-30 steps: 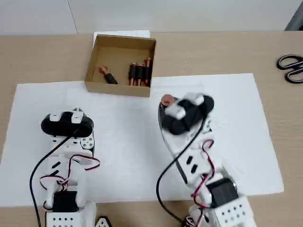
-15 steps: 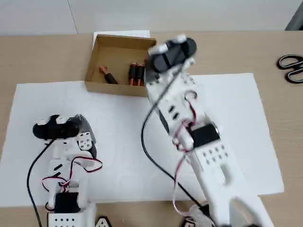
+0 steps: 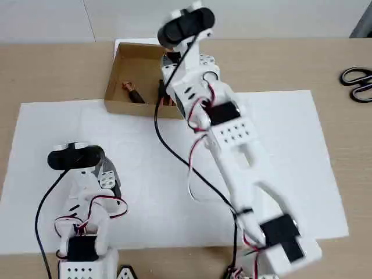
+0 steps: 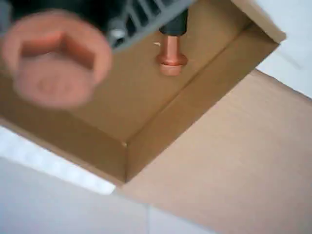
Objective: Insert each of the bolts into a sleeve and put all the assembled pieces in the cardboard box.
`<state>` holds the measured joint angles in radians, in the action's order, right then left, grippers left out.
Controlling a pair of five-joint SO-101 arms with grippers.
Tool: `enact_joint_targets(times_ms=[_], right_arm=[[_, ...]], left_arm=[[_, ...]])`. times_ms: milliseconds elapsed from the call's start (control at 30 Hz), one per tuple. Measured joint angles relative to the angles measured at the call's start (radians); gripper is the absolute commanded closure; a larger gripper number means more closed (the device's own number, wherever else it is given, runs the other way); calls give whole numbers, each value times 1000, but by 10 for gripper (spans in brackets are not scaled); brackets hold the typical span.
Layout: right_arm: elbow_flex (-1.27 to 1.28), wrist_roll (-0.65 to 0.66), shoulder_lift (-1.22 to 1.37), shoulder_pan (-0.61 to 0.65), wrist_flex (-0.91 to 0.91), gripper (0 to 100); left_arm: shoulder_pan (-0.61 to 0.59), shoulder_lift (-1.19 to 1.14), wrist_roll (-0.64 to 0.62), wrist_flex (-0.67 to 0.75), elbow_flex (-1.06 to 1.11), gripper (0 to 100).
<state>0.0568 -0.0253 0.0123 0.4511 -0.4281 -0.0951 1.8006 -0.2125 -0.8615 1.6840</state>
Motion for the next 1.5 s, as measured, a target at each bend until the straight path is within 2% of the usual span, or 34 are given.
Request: enact_joint_targets(times_ms=[467,833,933,1133,1500], right_arm=[[-413,0,473,8,2,995],[-861,0,896,18,2,995],[-927,-17,950,40,-5,994],[-1025,-129,1010,71,-161,994],[-1059,-140,1046,68,-269,990]], left_arm=[[0,0,-5,-28,0,993],[0,0,-5,-28,0,993],[0,0,-5,-28,0,993],[0,0,-5,-28,0,993],[0,0,-5,-28,0,993]])
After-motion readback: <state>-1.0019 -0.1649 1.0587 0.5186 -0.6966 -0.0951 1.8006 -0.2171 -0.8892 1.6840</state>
